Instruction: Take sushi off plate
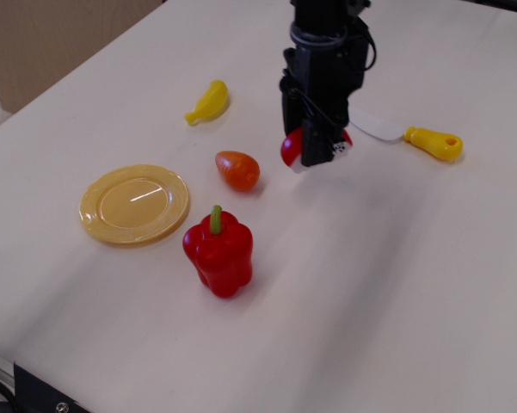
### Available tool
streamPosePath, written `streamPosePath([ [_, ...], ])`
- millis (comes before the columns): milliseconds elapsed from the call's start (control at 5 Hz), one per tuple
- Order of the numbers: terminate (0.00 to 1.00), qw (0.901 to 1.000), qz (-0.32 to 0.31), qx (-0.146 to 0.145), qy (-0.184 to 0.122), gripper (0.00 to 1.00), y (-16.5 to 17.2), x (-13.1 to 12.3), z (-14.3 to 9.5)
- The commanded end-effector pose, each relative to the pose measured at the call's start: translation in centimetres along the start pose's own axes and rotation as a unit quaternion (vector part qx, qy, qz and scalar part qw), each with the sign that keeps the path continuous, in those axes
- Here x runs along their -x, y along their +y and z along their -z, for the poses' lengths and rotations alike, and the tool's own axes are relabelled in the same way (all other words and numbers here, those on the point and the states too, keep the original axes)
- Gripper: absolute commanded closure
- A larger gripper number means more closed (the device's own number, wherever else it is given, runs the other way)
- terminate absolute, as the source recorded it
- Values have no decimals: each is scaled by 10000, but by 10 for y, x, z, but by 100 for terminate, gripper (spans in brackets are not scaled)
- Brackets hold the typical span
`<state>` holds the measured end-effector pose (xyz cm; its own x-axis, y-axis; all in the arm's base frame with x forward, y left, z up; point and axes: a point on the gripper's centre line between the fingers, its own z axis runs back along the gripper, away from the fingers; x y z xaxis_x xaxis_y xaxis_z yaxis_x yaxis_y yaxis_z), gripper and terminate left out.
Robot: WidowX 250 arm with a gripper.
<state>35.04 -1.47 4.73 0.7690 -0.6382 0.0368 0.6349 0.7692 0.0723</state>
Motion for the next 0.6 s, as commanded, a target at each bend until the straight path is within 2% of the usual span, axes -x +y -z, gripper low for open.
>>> streamPosePath([
  [0,0,9999,91,-40,-42,100,4,-29,5],
  [200,0,9999,74,37,-75,0,4,-29,1],
  [400,0,9999,-78,-47,-115,0,4,-27,-3],
])
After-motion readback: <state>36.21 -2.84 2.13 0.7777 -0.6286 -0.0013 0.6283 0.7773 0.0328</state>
